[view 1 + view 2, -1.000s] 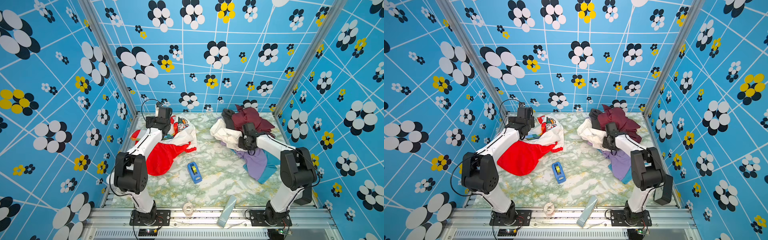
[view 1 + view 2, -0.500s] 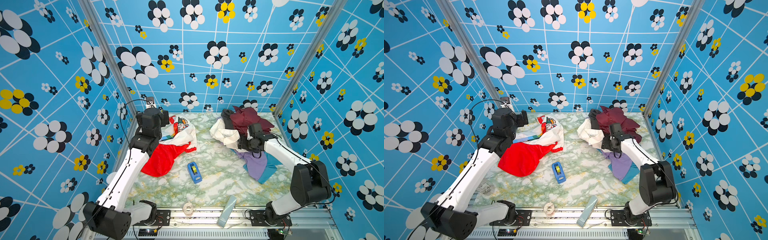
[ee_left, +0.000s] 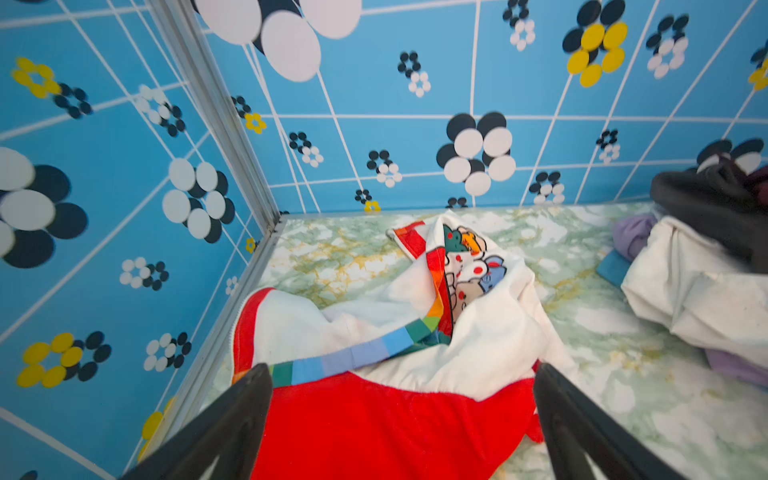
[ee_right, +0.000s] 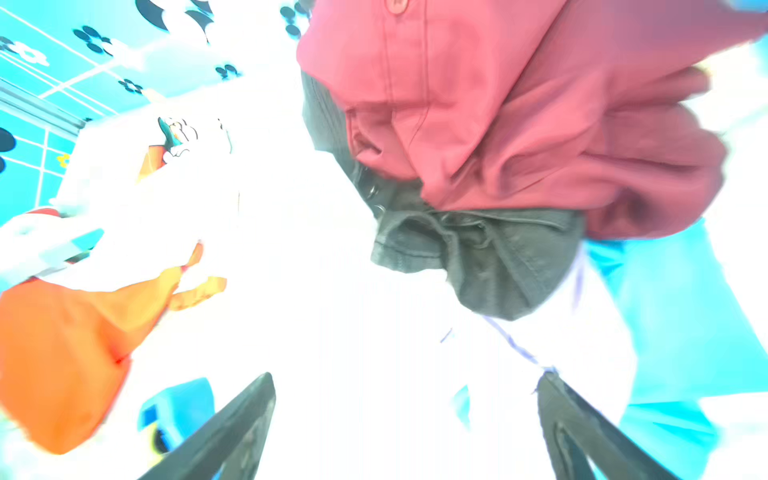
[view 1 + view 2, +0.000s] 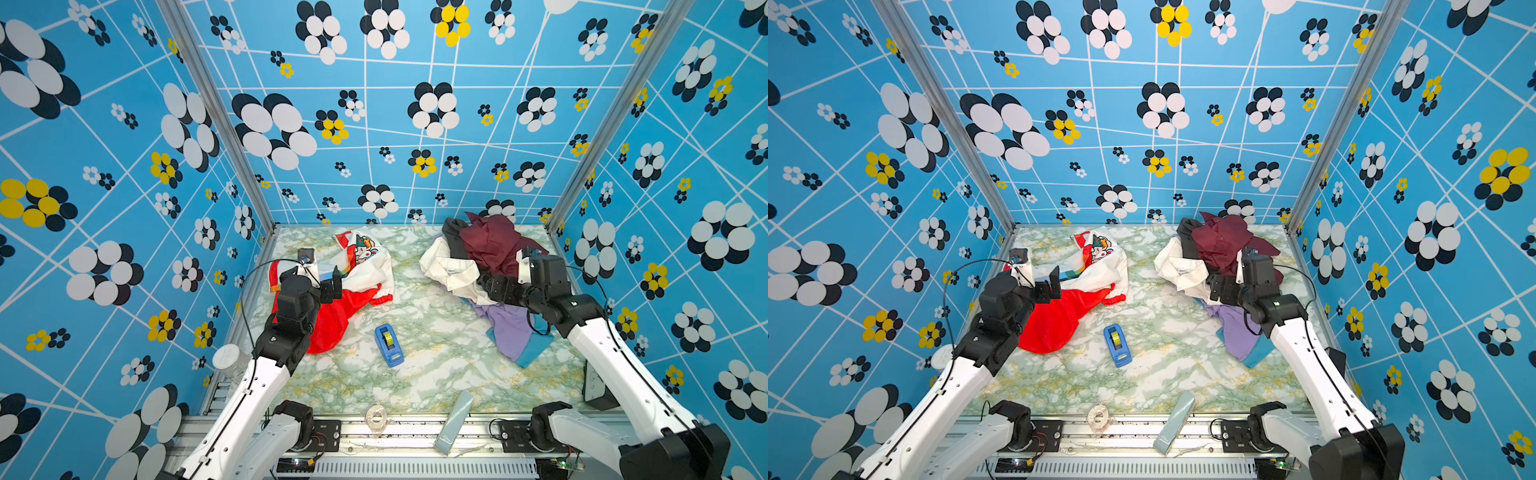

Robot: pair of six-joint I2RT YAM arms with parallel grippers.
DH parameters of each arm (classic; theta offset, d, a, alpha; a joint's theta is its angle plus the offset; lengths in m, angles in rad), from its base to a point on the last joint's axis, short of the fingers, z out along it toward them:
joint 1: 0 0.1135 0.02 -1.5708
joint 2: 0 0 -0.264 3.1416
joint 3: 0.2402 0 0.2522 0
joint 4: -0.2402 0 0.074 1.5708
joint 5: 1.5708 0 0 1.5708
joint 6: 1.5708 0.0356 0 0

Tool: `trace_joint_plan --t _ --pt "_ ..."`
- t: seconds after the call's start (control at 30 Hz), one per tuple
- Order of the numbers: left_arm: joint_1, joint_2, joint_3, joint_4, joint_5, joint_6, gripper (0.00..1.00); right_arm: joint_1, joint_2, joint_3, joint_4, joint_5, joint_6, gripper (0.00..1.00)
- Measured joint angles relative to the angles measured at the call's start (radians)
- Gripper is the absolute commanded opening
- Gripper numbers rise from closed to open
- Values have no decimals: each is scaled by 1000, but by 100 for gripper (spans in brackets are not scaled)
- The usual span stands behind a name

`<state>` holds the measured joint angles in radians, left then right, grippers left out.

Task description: Pick out a specific cloth from the pile

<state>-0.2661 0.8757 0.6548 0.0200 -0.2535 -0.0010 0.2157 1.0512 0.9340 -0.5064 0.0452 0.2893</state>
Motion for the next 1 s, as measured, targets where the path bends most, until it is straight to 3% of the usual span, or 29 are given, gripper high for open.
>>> trace_joint_plan --t 0.2,0.37,0.5,0.67,1.0 --pt "69 147 -259 314 57 24 99 -4 -42 -248 270 190 -104 99" --pt "135 259 -362 582 130 39 99 -54 2 -483 640 310 -194 99" --pt "171 356 -362 732 173 48 99 -128 90 -563 873 313 -213 99" --pt "219 362 -372 835 229 38 99 -178 260 -576 1130 291 -217 99" --pt "247 364 -374 886 288 15 99 -206 485 -615 1455 236 -200 99"
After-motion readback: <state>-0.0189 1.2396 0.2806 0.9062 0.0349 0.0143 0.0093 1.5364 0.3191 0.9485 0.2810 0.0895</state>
